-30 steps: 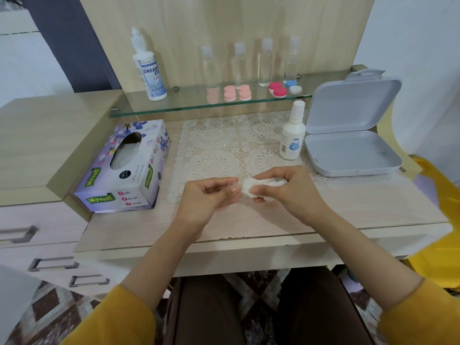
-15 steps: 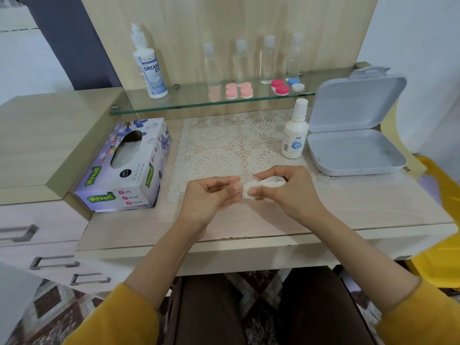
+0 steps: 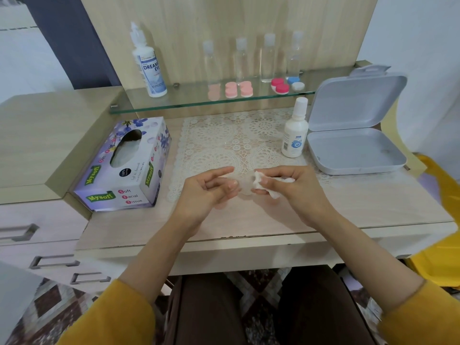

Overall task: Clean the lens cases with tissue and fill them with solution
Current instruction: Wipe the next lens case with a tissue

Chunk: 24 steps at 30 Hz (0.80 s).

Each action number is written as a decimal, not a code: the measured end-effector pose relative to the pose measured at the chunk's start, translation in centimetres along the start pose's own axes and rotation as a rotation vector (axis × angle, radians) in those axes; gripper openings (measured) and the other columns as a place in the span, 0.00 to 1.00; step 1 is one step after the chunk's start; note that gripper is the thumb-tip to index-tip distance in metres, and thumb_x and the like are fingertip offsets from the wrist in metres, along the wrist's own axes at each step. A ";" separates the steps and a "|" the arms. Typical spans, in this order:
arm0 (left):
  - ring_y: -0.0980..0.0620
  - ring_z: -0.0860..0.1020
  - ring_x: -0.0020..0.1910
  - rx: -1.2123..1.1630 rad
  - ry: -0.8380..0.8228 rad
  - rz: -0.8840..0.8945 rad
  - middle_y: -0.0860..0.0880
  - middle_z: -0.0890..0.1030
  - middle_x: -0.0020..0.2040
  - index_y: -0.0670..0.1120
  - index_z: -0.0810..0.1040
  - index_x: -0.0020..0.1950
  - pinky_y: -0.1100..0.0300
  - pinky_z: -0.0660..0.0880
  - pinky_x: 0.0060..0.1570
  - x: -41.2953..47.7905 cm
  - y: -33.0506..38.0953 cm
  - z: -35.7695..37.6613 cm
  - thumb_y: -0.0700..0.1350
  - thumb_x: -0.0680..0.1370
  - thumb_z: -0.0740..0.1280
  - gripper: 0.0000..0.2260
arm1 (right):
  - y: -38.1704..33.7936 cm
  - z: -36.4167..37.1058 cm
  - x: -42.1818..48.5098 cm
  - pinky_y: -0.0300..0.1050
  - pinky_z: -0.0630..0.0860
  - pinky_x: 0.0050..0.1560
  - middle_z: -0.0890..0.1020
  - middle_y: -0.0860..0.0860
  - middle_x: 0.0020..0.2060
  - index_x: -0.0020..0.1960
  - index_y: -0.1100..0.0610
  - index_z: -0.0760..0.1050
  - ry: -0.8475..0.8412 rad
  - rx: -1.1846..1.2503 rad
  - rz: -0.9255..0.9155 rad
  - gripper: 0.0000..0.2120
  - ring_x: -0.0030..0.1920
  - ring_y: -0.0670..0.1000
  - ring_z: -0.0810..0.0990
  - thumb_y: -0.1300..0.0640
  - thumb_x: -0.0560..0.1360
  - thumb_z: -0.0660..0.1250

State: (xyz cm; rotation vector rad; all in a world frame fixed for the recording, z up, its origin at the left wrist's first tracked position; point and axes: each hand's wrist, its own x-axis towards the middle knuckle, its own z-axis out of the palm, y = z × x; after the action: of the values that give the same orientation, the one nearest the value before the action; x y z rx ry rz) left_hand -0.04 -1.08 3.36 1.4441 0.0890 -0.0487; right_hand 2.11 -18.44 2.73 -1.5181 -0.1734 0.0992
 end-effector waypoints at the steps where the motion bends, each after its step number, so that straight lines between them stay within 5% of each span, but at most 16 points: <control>1: 0.54 0.83 0.39 0.007 -0.010 -0.012 0.46 0.83 0.39 0.41 0.78 0.53 0.69 0.77 0.40 0.1 0.0 -0.2 0.34 0.71 0.68 0.11 | 0.0 0.0 -0.1 0.36 0.78 0.42 0.85 0.49 0.37 0.43 0.58 0.81 -0.017 0.024 0.003 0.08 0.39 0.48 0.83 0.69 0.69 0.70; 8: 0.47 0.83 0.40 0.073 -0.093 -0.046 0.44 0.84 0.41 0.42 0.80 0.48 0.62 0.79 0.45 0.5 0.7 -0.6 0.42 0.67 0.70 0.11 | 0.1 -0.3 0.1 0.39 0.79 0.47 0.84 0.51 0.42 0.44 0.57 0.82 0.022 -0.053 -0.033 0.09 0.42 0.49 0.83 0.69 0.68 0.71; 12: 0.46 0.83 0.44 0.029 -0.064 0.013 0.43 0.83 0.43 0.41 0.80 0.47 0.62 0.78 0.48 1.1 0.8 -0.9 0.39 0.67 0.71 0.09 | 0.2 -0.5 0.3 0.38 0.77 0.44 0.83 0.52 0.40 0.41 0.56 0.81 0.080 -0.133 -0.034 0.06 0.40 0.48 0.82 0.66 0.68 0.71; 16: 0.55 0.80 0.45 0.442 0.035 0.219 0.49 0.82 0.43 0.45 0.81 0.42 0.66 0.76 0.47 2.1 0.3 -1.1 0.33 0.69 0.72 0.08 | -0.2 -0.9 0.3 0.33 0.74 0.36 0.81 0.54 0.35 0.39 0.62 0.79 0.102 -0.151 -0.044 0.02 0.33 0.46 0.80 0.65 0.70 0.70; 19: 0.60 0.78 0.44 0.679 0.022 0.390 0.53 0.80 0.43 0.50 0.79 0.36 0.70 0.75 0.44 3.1 -0.6 -1.0 0.31 0.67 0.72 0.13 | -0.3 -1.2 0.1 0.36 0.73 0.30 0.80 0.49 0.32 0.37 0.58 0.80 0.112 -0.215 -0.052 0.04 0.30 0.45 0.75 0.61 0.71 0.71; 24: 0.61 0.77 0.43 0.831 -0.034 0.484 0.49 0.80 0.44 0.40 0.83 0.40 0.68 0.75 0.48 3.9 -1.5 -0.9 0.32 0.65 0.75 0.07 | 0.1 -1.5 -0.1 0.32 0.70 0.34 0.79 0.41 0.26 0.35 0.53 0.80 0.131 -0.283 -0.069 0.06 0.30 0.39 0.74 0.59 0.70 0.72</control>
State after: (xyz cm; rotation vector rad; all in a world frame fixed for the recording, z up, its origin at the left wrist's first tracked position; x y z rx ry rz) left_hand 3.71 -0.30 1.44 2.2554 -0.3501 0.3220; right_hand 2.32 -19.94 2.58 -1.7930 -0.1388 -0.0840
